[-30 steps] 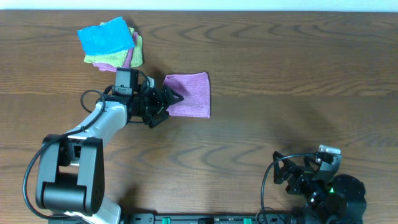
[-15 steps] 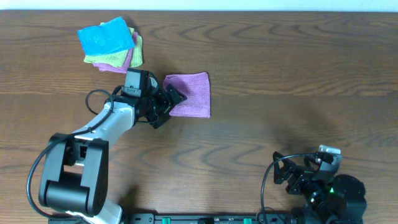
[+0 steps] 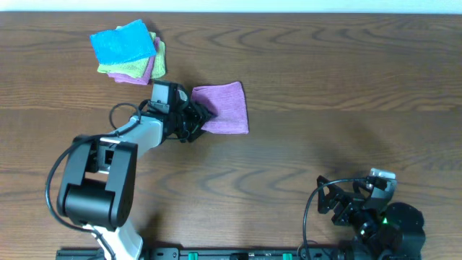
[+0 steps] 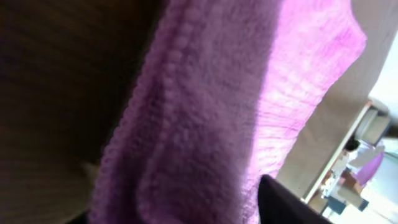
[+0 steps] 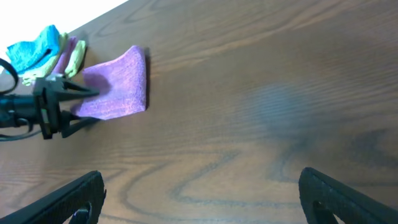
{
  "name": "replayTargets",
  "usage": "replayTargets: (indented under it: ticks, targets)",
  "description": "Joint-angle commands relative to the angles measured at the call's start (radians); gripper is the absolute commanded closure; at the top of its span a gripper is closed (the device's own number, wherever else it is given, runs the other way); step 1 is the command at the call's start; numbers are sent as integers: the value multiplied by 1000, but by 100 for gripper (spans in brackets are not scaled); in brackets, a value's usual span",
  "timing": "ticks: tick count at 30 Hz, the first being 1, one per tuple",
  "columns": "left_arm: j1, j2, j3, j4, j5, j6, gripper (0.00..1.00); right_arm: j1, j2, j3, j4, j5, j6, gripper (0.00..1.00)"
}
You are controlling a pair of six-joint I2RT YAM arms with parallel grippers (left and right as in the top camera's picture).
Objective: Fold the cloth
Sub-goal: 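Grasp the folded pink cloth with the left gripper and lift, then carry the folded cloth with the left gripper to the cloth stack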
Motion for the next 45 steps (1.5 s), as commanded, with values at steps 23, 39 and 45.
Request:
replayTargets:
  ticks: [23, 39, 45]
  targets:
    - [110, 13, 708, -302, -16, 110, 94, -8, -7, -3, 1, 3, 15, 1]
    - [272, 47, 947, -341, -341, 194, 94, -8, -7, -3, 1, 4, 15, 1]
    - [285, 129, 949, -225, -380, 201, 95, -8, -7, -3, 2, 4, 15, 1]
